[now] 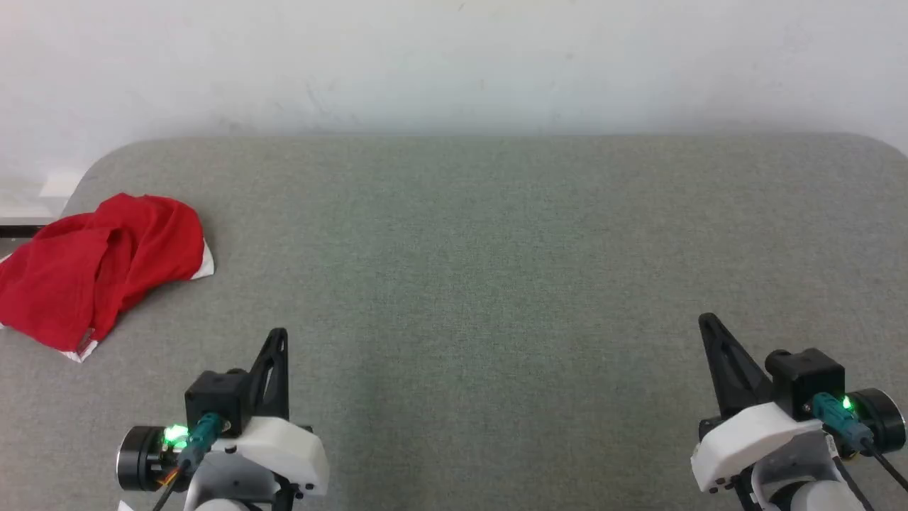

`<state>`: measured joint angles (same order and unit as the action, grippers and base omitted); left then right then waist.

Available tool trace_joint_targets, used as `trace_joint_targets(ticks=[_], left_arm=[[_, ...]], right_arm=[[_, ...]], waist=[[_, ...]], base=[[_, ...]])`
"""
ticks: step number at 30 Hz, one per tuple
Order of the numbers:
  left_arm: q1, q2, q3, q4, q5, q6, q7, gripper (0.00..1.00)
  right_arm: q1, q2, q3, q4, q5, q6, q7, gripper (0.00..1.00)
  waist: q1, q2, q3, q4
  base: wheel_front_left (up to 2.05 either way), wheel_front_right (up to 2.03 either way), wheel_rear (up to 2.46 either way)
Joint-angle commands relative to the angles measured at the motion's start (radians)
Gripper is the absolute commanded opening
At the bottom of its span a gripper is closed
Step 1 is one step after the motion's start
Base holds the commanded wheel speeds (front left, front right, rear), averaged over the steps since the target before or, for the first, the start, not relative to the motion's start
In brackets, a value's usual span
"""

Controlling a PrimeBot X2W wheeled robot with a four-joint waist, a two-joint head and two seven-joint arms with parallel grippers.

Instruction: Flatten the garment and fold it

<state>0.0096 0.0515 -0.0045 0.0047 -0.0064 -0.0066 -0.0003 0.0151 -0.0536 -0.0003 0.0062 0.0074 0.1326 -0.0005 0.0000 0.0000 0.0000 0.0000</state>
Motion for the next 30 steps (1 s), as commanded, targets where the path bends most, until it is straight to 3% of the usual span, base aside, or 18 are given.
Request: trace_joint_targets(ticks=[1, 23, 24, 30], left_arm=[[-0.01, -0.001, 0.005, -0.005, 0.006, 0.007, 0.0, 0.0], [-0.01, -0.001, 0.005, -0.005, 0.006, 0.007, 0.0, 0.0], [0.0, 0.0, 0.0, 0.0, 0.0, 0.0, 0.0, 1.0], [-0.002, 0.0, -0.004, 0.004, -0.003, 0.002, -0.004, 1.0]], right_arm=[[-0.015, 0.003, 0.0, -0.006, -0.007, -0.002, 0.0, 0.0], [-0.015, 0.003, 0.0, -0.006, -0.007, -0.002, 0.0, 0.0], [0.0, 0.0, 0.0, 0.0, 0.0, 0.0, 0.0, 1.0], [0.0, 0.0, -0.001, 0.003, 0.005, 0.0, -0.004, 1.0]], waist=[[0.0, 0.0, 0.0, 0.0], [0.0, 0.0, 0.0, 0.0], [0.0, 0.0, 0.0, 0.0], [0.0, 0.0, 0.0, 0.001]], base=[[0.0, 0.0, 0.0], [0.0, 0.0, 0.0], [0.0, 0.0, 0.0], [0.0, 0.0, 0.0]])
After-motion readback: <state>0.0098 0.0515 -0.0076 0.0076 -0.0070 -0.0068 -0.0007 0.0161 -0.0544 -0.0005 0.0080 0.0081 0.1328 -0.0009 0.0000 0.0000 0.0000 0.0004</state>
